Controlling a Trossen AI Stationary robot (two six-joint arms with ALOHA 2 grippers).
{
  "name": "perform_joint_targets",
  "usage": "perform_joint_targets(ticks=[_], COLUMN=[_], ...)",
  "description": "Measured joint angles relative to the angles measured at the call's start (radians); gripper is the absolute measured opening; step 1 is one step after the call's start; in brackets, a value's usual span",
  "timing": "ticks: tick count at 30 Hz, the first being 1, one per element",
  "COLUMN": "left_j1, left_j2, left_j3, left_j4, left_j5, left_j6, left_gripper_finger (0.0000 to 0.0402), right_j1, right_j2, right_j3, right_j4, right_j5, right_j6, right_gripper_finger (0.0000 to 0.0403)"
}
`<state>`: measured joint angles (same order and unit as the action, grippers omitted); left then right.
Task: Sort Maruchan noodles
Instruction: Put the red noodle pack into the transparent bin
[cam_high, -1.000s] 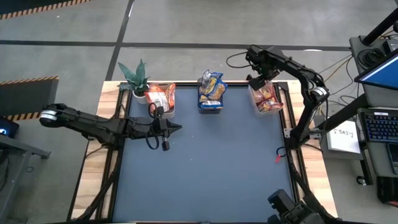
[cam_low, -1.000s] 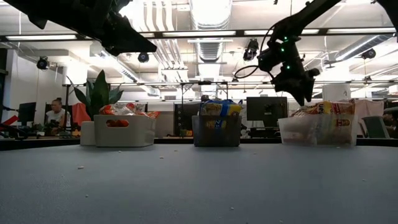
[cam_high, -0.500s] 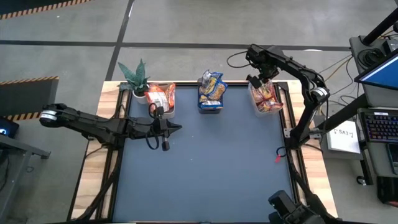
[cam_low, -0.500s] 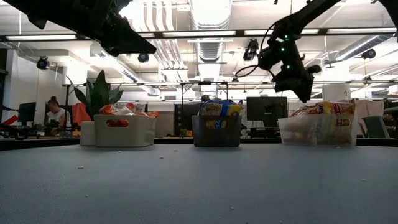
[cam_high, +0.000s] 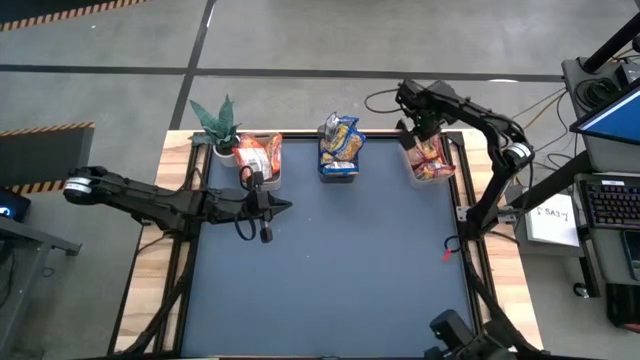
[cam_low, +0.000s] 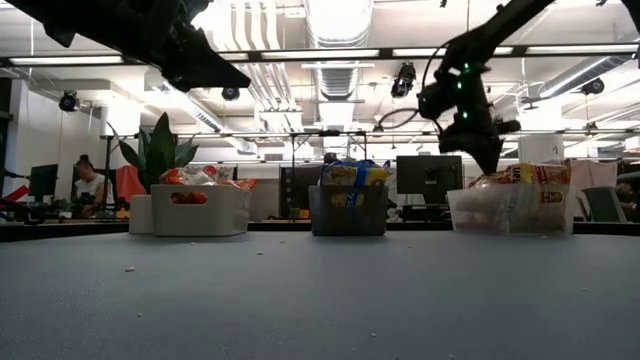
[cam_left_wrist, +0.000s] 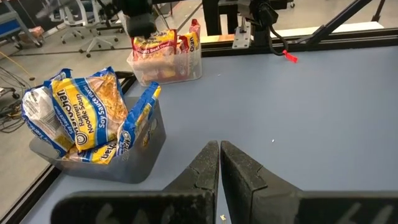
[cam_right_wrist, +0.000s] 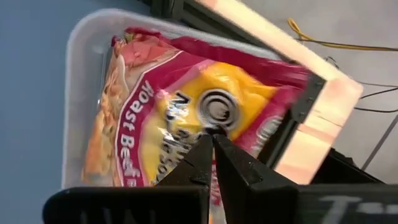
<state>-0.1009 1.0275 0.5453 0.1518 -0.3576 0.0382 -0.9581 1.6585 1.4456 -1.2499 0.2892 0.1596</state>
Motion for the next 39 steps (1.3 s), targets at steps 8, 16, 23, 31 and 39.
perform_joint_targets(ticks=[8, 16, 23, 31, 39], left_j1=[0.000, 0.000, 0.000, 0.000, 0.000], left_j2=[0.000, 0.000, 0.000, 0.000, 0.000], left_j3=[0.000, 0.000, 0.000, 0.000, 0.000], left_j4=[0.000, 0.001, 0.001, 0.000, 0.000], left_j5=[0.000, 0.000, 0.000, 0.000, 0.000], left_j6=[-0.003, -0.003, -0.003, -0.003, -0.003], left_gripper_finger=[0.0000, 0.0000, 0.0000, 0.0000, 0.0000], right_j1=[0.000, 0.000, 0.002, 0.002, 0.005], right_j2=[0.001, 0.000, -0.002, 0.010, -0.040], right_j3=[-0.177, -0.167, -0.118, -0.204, -0.181], right_j4=[0.172, 0.142, 0.176, 0.279, 0.151], right_j5=[0.004, 0.020, 0.024, 0.030, 0.039], right_j6=[-0.014, -0.022, -0.012, -0.016, -0.026], right_gripper_finger=[0.0008, 0.0008, 0.0008, 0.0008, 0.0008])
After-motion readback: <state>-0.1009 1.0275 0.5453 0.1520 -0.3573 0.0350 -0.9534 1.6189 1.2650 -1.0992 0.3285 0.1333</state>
